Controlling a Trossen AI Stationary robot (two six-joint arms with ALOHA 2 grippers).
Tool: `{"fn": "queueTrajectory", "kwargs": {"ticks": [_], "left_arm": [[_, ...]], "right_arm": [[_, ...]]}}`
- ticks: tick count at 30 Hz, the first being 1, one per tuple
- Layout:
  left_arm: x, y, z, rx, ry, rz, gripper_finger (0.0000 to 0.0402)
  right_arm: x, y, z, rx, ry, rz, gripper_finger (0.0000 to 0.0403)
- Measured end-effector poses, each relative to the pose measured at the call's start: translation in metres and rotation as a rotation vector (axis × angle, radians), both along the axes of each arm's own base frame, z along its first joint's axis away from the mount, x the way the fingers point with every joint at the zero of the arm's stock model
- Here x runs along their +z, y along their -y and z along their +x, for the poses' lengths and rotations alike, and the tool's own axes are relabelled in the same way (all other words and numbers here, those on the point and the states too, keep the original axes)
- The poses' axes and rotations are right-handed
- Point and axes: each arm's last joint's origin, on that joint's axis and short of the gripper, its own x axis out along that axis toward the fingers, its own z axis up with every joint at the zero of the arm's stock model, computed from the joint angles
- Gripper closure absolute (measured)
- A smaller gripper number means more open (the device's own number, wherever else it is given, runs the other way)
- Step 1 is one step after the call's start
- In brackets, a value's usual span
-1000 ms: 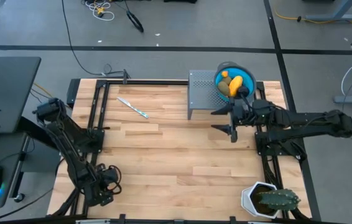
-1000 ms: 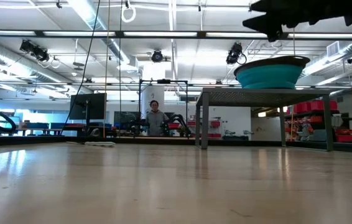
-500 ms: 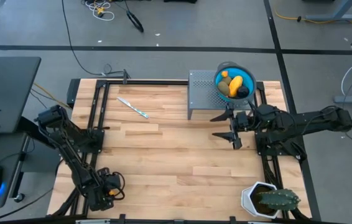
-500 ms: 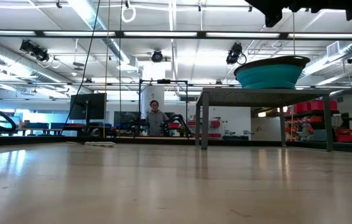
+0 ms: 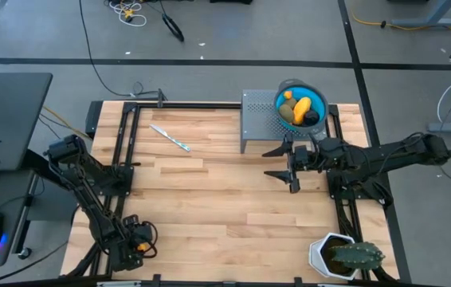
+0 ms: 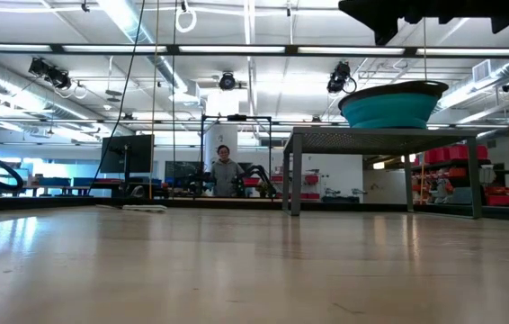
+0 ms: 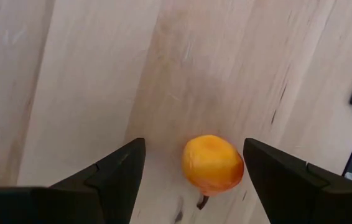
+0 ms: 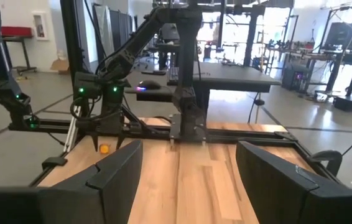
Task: Pick & Place Fruit
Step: Put the orange pear into the blue strainer bowl on the shelf
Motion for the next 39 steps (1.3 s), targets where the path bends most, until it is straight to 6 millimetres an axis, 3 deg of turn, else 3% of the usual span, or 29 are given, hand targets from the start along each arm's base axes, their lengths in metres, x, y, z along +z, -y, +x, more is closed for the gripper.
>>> {"fn": "queueTrajectory", "kwargs": {"ticks": [17, 28, 39], "left_arm": [[-0.0002, -0.0003, -0.0026, -0.012, -0.056, -0.013, 0.0119], [-0.0007, -0.0007, -0.0041, 0.004, -0.052, -0.003, 0.0170], [-0.0008, 0.0007, -0.0070, 0.013, -0.065, -0.012, 0.0178]], "right_arm": [[0.0001, 0.0000, 0.0000, 0.000, 0.003, -0.026, 0.0135], [0.0022, 0.0000, 0.0000, 0.000, 0.025, -0.024, 0.0135], [0.0023, 0.0000, 0.0000, 0.000, 0.025, -0.016, 0.0135]]}}
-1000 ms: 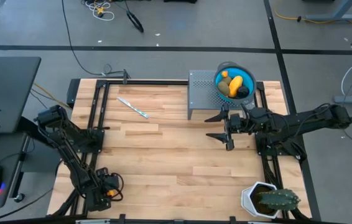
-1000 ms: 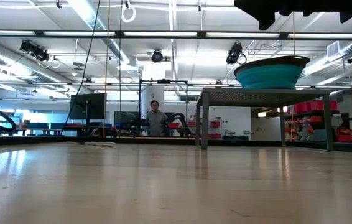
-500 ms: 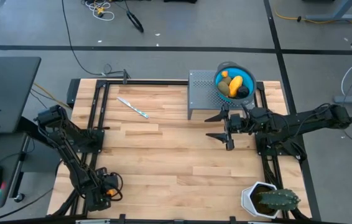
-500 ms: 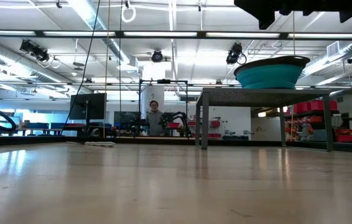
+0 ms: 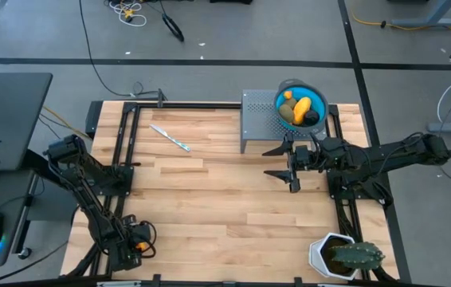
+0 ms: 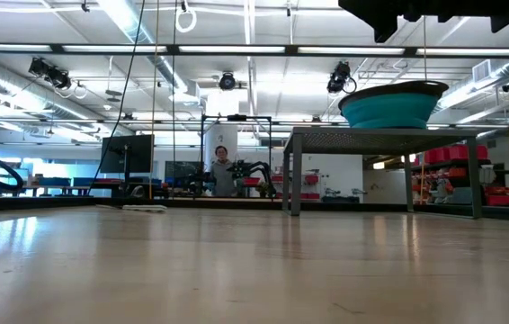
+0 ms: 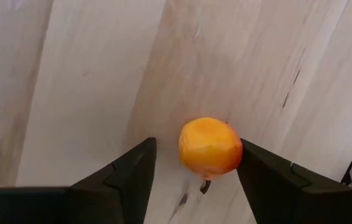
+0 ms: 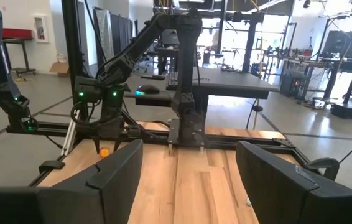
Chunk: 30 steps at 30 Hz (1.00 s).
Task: Pick & Place Fruit
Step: Put the orange pear into the blue strainer bowl on the shelf
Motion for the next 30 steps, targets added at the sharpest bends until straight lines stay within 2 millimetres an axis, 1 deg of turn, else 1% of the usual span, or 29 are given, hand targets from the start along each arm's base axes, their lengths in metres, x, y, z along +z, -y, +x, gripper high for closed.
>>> {"fn": "queueTrajectory", "kwargs": {"ticks": [3, 5, 13, 17, 20, 23, 26, 30], "left_arm": [[0.000, 0.000, -0.001, -0.024, -0.013, 0.000, 0.0184], [0.000, 0.000, -0.001, -0.032, -0.021, 0.003, 0.0200], [-0.001, -0.002, -0.001, -0.088, -0.014, 0.025, 0.0296], [0.000, -0.004, 0.006, -0.103, -0.007, 0.021, 0.0303], [0.005, -0.005, 0.019, -0.114, 0.025, 0.023, 0.0292], [0.017, -0.006, 0.038, -0.152, 0.102, 0.050, 0.0279], [0.032, -0.010, 0.056, -0.200, 0.189, 0.145, 0.0280], [0.057, -0.018, 0.083, -0.288, 0.373, 0.365, 0.0293]], "right_arm": [[0.000, 0.000, 0.000, 0.000, 0.000, 0.000, 0.0135], [0.000, 0.000, 0.000, 0.000, 0.003, 0.001, 0.0135], [0.001, 0.000, 0.000, 0.000, 0.015, 0.005, 0.0135], [0.002, 0.000, 0.000, 0.000, 0.022, 0.003, 0.0135], [0.003, 0.000, 0.000, 0.000, 0.035, 0.004, 0.0135], [0.005, 0.000, 0.000, 0.000, 0.052, 0.005, 0.0135], [0.005, 0.000, 0.002, 0.001, 0.061, 0.012, 0.0135], [0.001, -0.001, 0.008, 0.004, 0.053, 0.015, 0.0135]]}}
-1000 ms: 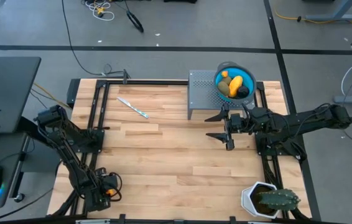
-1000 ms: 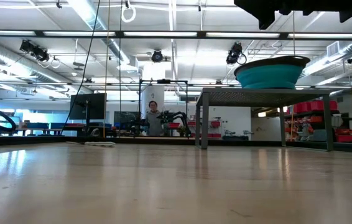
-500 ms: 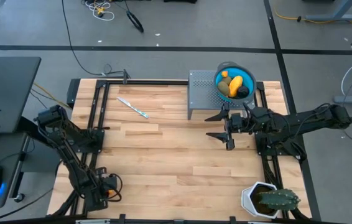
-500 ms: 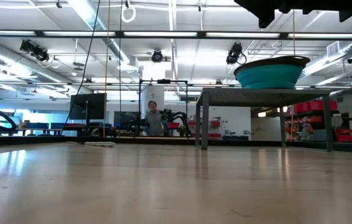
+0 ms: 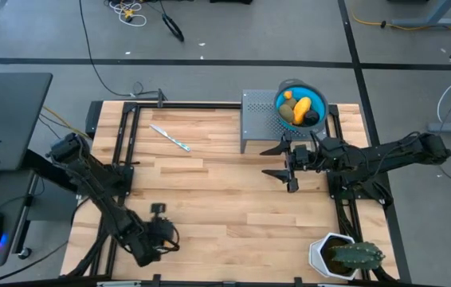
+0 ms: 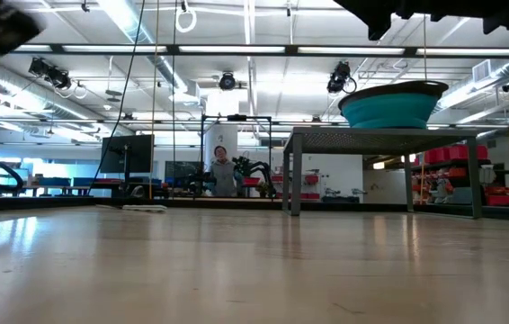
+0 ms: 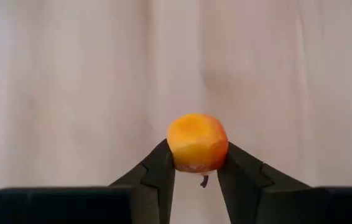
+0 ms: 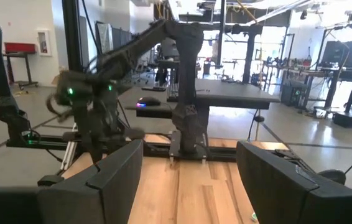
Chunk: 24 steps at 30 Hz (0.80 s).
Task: Pick & Place Fruit
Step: Put the orange pear into the blue strainer bowl on the shelf
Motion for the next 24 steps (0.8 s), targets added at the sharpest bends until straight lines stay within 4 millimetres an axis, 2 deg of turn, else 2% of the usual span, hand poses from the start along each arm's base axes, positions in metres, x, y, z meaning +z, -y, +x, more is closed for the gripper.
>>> {"fn": "queueTrajectory", "kwargs": {"ticks": [6, 11, 17, 24], "left_arm": [[0.036, -0.015, 0.040, -0.062, 0.330, 0.459, 0.0285], [0.052, -0.037, 0.075, -0.110, 0.391, 0.771, 0.0276], [0.072, -0.071, 0.117, -0.119, 0.490, 0.769, 0.0282], [0.083, -0.112, 0.139, -0.078, 0.522, 0.833, 0.0280]], "right_arm": [[-0.006, -0.001, 0.011, 0.008, 0.014, 0.001, 0.0135], [-0.011, -0.002, 0.020, 0.009, 0.026, 0.001, 0.0135], [-0.018, -0.003, 0.030, 0.004, 0.034, -0.040, 0.0135], [-0.025, -0.003, 0.039, 0.003, 0.053, -0.050, 0.0135]]}}
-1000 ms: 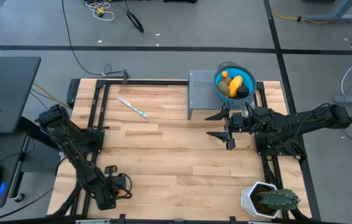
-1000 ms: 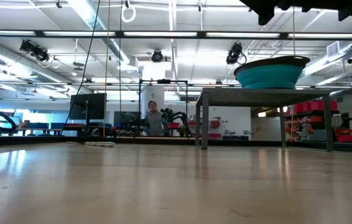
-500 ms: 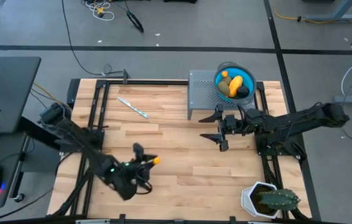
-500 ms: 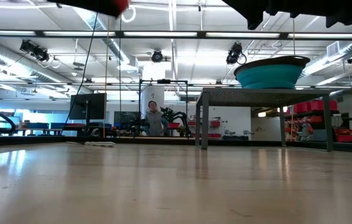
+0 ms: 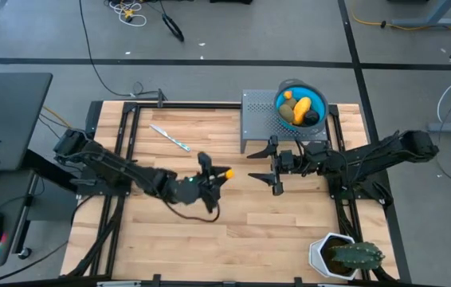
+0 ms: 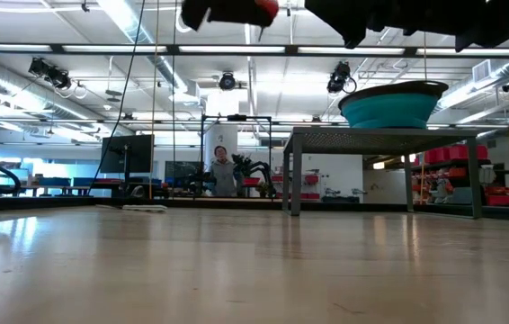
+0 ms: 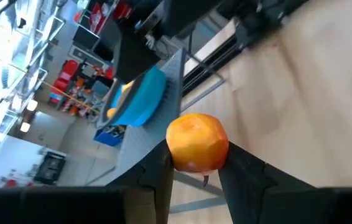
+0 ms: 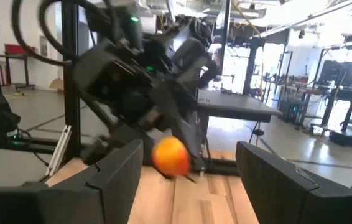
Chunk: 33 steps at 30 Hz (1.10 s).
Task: Pick & Place Fruit
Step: Put the orange pear into the blue strainer bowl on the shelf
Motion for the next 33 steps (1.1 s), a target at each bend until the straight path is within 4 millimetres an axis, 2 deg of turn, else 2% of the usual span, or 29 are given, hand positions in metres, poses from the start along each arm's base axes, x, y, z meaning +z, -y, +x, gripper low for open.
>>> {"fn": "queueTrajectory", "kwargs": {"ticks": [4, 9, 13, 22, 33], "left_arm": [[0.001, -0.017, 0.006, 0.003, -0.008, 0.012, 0.0279], [0.001, -0.027, 0.009, 0.019, -0.007, 0.009, 0.0279], [0.002, -0.029, 0.010, 0.021, 0.017, -0.020, 0.0279], [0.006, -0.029, 0.012, 0.022, 0.075, -0.051, 0.0279], [0.006, -0.027, 0.011, 0.041, 0.108, -0.111, 0.0279]], "right_arm": [[-0.001, 0.000, 0.005, -0.022, 0.045, 0.007, 0.0135], [-0.010, 0.002, 0.014, -0.092, 0.044, 0.010, 0.0135], [-0.013, 0.002, 0.026, -0.140, 0.032, -0.001, 0.0135], [-0.017, -0.001, 0.052, -0.123, 0.013, -0.011, 0.0135], [-0.017, 0.000, 0.055, -0.171, 0.015, -0.003, 0.0135]]}}
